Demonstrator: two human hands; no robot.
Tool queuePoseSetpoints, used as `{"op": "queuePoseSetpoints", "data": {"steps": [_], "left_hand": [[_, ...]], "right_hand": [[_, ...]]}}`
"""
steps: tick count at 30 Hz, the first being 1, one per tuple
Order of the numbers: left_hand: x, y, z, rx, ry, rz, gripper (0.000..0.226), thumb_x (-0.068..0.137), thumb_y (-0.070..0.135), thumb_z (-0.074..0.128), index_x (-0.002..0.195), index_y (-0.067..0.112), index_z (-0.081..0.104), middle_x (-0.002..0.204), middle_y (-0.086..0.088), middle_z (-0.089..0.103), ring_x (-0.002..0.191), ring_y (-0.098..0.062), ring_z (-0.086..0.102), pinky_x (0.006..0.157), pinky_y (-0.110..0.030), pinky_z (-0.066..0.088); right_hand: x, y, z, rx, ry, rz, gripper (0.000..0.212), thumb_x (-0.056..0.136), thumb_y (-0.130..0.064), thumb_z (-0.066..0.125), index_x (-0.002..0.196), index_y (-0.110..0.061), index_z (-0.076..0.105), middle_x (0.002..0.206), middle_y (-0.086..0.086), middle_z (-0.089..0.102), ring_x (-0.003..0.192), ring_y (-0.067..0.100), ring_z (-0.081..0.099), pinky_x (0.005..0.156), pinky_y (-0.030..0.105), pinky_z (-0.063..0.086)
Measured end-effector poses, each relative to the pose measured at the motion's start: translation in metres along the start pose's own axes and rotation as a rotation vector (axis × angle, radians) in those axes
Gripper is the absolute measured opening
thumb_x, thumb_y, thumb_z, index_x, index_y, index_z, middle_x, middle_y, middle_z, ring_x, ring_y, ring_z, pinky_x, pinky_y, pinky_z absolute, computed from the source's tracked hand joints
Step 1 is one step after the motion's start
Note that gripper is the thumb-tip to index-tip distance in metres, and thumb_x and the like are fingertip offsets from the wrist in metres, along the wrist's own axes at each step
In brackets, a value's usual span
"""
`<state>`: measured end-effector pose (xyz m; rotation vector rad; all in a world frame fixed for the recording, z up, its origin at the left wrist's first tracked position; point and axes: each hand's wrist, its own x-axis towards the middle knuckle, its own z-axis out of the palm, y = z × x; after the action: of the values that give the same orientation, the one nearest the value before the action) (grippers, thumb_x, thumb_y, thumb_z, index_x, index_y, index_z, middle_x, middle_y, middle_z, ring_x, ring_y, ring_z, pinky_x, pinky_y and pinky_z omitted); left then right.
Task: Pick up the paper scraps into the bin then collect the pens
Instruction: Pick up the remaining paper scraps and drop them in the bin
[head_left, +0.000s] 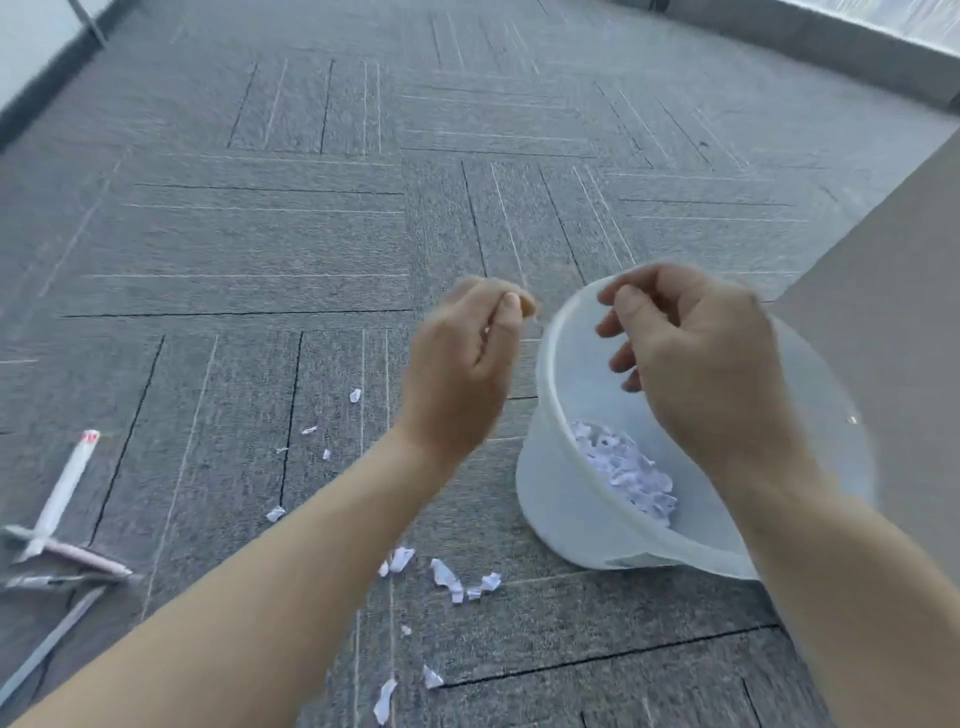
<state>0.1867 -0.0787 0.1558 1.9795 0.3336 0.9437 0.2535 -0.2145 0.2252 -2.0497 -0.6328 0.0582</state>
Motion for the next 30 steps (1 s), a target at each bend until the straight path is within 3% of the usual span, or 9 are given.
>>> {"op": "queuePoseSetpoints", "data": {"steps": [3,5,7,9,12,17,20,23,30], "left_hand": [[-0.040,-0.075,-0.048,0.277,0.010,-0.287,0.019,0.095,0.017,0.043,0.091,0.019,0.062,0.094,0.001,0.061,0.080,-0.013,0.056,0.068,-0.027,0.042],[-0.079,-0.124,-0.081,0.516,-0.109,-0.592,0.017,0.095,0.020,0.044,0.103,0.022,0.058,0.111,-0.003,0.054,0.079,-0.016,0.053,0.066,-0.030,0.039],[-0.116,-0.155,-0.110,0.663,-0.232,-0.861,0.026,0.094,0.023,0.045,0.118,0.021,0.053,0.124,-0.006,0.045,0.085,-0.024,0.053,0.069,-0.033,0.039],[-0.142,-0.172,-0.130,0.731,-0.312,-0.976,0.037,0.092,0.025,0.048,0.128,0.019,0.047,0.130,-0.008,0.040,0.100,-0.029,0.054,0.076,-0.034,0.041],[-0.162,-0.185,-0.143,0.750,-0.374,-0.942,0.046,0.089,0.029,0.055,0.133,0.019,0.043,0.127,-0.006,0.039,0.109,-0.027,0.051,0.083,-0.035,0.042],[-0.155,-0.199,-0.136,0.729,-0.359,-0.825,0.035,0.091,0.034,0.055,0.122,0.021,0.045,0.115,-0.003,0.041,0.096,-0.023,0.052,0.070,-0.035,0.043],[-0.148,-0.207,-0.134,0.746,-0.303,-0.806,0.015,0.093,0.027,0.053,0.102,0.015,0.052,0.105,-0.005,0.046,0.085,-0.024,0.051,0.068,-0.037,0.041],[-0.148,-0.211,-0.137,0.755,-0.309,-0.799,0.012,0.095,0.025,0.052,0.095,0.012,0.053,0.098,-0.004,0.048,0.078,-0.023,0.051,0.066,-0.037,0.042],[-0.128,-0.231,-0.142,0.683,-0.136,-0.706,0.008,0.096,0.021,0.047,0.093,0.014,0.049,0.095,-0.002,0.053,0.075,-0.018,0.054,0.061,-0.031,0.043]], "right_hand": [[-0.014,-0.021,0.077,-0.032,-0.208,-0.145,0.016,0.093,-0.020,0.055,0.086,-0.021,0.069,0.070,-0.005,0.069,0.061,0.014,0.061,0.058,0.033,0.050],[-0.023,-0.011,0.135,-0.132,-0.416,-0.168,0.019,0.095,-0.019,0.052,0.091,-0.017,0.070,0.077,-0.003,0.069,0.067,0.015,0.059,0.060,0.031,0.045],[-0.027,0.015,0.193,-0.319,-0.623,-0.172,0.024,0.097,-0.019,0.046,0.106,-0.016,0.068,0.098,0.003,0.069,0.088,0.022,0.061,0.070,0.032,0.047],[-0.029,0.042,0.240,-0.469,-0.804,-0.184,0.033,0.098,-0.014,0.042,0.127,-0.015,0.057,0.122,0.008,0.060,0.109,0.029,0.057,0.084,0.038,0.050],[-0.028,0.070,0.288,-0.586,-0.931,-0.245,0.046,0.096,-0.005,0.041,0.141,-0.016,0.044,0.140,0.008,0.047,0.123,0.030,0.050,0.090,0.044,0.050],[-0.009,0.081,0.338,-0.638,-0.866,-0.325,0.040,0.096,-0.028,0.055,0.134,-0.016,0.047,0.127,0.009,0.049,0.113,0.029,0.052,0.080,0.043,0.052],[-0.002,0.082,0.358,-0.610,-0.860,-0.359,0.025,0.094,-0.031,0.060,0.110,-0.014,0.055,0.113,0.007,0.051,0.101,0.027,0.055,0.080,0.043,0.052],[0.000,0.085,0.364,-0.597,-0.871,-0.370,0.015,0.096,-0.026,0.056,0.089,-0.013,0.051,0.101,0.003,0.049,0.087,0.021,0.056,0.081,0.042,0.054],[-0.016,0.110,0.330,-0.484,-0.846,-0.301,0.010,0.096,-0.023,0.055,0.095,-0.013,0.056,0.093,-0.001,0.058,0.083,0.015,0.055,0.084,0.033,0.050]]}}
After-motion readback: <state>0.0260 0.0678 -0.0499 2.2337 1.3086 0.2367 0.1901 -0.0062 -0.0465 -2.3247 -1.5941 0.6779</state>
